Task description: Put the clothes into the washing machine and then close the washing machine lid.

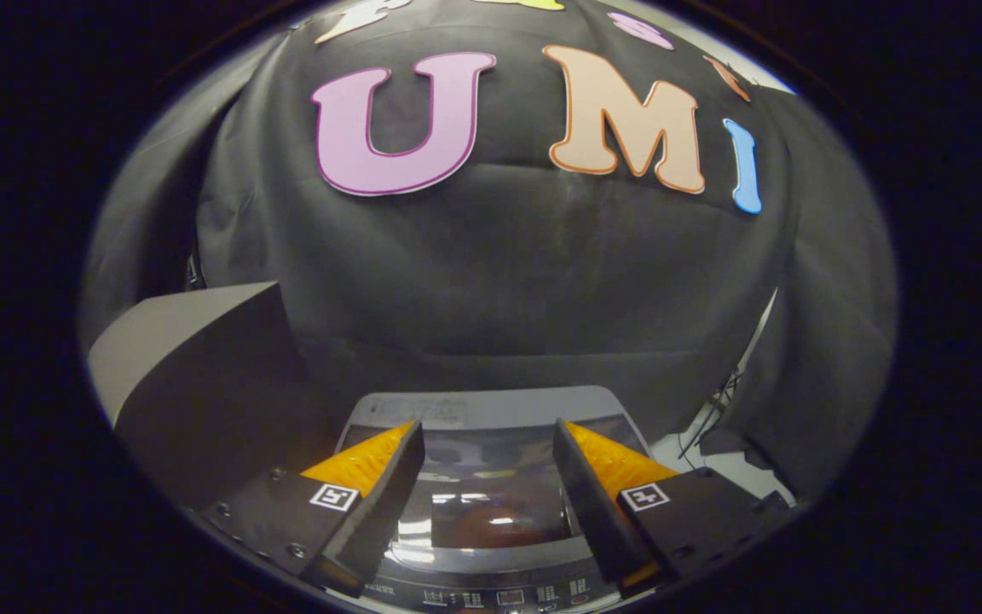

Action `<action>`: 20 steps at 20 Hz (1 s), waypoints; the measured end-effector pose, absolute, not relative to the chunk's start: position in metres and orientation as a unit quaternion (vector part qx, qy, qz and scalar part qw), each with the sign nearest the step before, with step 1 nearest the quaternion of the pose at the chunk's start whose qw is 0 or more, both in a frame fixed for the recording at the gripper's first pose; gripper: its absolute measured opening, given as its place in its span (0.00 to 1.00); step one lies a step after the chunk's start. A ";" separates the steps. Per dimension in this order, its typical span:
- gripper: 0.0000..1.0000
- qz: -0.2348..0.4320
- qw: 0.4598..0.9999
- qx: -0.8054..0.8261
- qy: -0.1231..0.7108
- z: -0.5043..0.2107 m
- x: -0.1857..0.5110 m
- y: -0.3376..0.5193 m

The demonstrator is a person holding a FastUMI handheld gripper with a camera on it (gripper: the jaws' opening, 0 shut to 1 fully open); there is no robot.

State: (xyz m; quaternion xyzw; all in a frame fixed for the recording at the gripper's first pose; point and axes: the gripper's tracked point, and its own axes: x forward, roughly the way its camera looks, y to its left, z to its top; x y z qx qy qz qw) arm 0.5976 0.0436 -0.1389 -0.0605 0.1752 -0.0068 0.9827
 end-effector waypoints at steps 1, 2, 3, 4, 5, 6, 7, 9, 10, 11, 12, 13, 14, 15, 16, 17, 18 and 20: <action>0.96 -0.007 0.982 -0.062 0.178 -0.142 0.593 0.044; 0.96 -0.008 0.982 -0.062 0.178 -0.143 0.589 0.043; 0.96 -0.010 0.982 -0.062 0.179 -0.145 0.586 0.042; 0.96 -0.012 0.982 -0.062 0.180 -0.146 0.582 0.041; 0.96 -0.013 0.982 -0.060 0.179 -0.145 0.578 0.040; 0.96 -0.016 0.983 -0.058 0.176 -0.144 0.573 0.039; 0.96 -0.019 0.983 -0.056 0.173 -0.142 0.570 0.037; 0.96 -0.027 0.985 -0.052 0.164 -0.137 0.562 0.032; 0.96 -0.030 0.985 -0.052 0.160 -0.134 0.557 0.030; 0.96 -0.036 0.985 -0.056 0.159 -0.132 0.553 0.027; 0.96 -0.038 0.985 -0.062 0.158 -0.130 0.546 0.025; 0.96 -0.039 0.984 -0.066 0.160 -0.131 0.542 0.024; 0.96 -0.038 0.984 -0.070 0.160 -0.132 0.536 0.025; 0.96 -0.037 0.983 -0.074 0.162 -0.133 0.533 0.025; 0.96 -0.035 0.983 -0.077 0.163 -0.134 0.527 0.026; 0.96 -0.035 0.982 -0.080 0.166 -0.136 0.523 0.027; 0.96 -0.032 0.981 -0.085 0.172 -0.138 0.518 0.027; 0.96 -0.031 0.978 -0.102 0.180 -0.143 0.505 0.027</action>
